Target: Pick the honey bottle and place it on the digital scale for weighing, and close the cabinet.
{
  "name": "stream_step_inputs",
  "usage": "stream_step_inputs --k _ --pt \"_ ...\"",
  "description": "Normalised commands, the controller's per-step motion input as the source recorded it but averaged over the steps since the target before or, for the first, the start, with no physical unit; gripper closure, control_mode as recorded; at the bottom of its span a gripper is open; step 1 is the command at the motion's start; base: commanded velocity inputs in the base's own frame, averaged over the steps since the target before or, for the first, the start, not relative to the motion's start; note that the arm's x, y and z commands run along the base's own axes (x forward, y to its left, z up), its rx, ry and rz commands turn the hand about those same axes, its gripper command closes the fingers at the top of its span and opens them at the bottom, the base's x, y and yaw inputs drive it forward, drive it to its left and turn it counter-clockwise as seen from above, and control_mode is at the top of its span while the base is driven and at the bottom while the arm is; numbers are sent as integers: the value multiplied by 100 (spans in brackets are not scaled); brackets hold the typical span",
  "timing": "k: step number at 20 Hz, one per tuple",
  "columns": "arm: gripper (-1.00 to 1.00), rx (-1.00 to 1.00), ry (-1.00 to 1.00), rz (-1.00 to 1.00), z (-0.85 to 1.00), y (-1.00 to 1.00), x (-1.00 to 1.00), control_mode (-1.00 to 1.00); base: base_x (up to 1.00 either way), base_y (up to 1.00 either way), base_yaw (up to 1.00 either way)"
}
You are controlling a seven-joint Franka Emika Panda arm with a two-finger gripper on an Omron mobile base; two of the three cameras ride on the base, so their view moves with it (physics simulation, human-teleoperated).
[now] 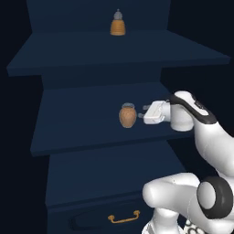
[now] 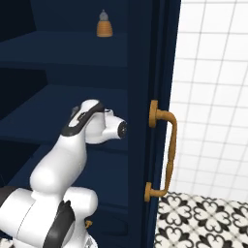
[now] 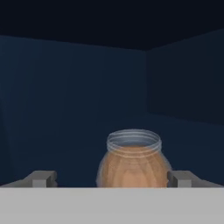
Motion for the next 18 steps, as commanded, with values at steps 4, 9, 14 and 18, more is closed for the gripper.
stream_step_inputs --k 4,9,14,18 --pt "-100 0 0 0 -1 5 22 -100 0 0 0" --pt "-100 0 1 0 -1 1 10 -100 0 0 0" --pt "-100 0 5 0 -9 3 32 -100 0 0 0" --pt "-100 0 6 0 -1 5 20 -100 0 0 0"
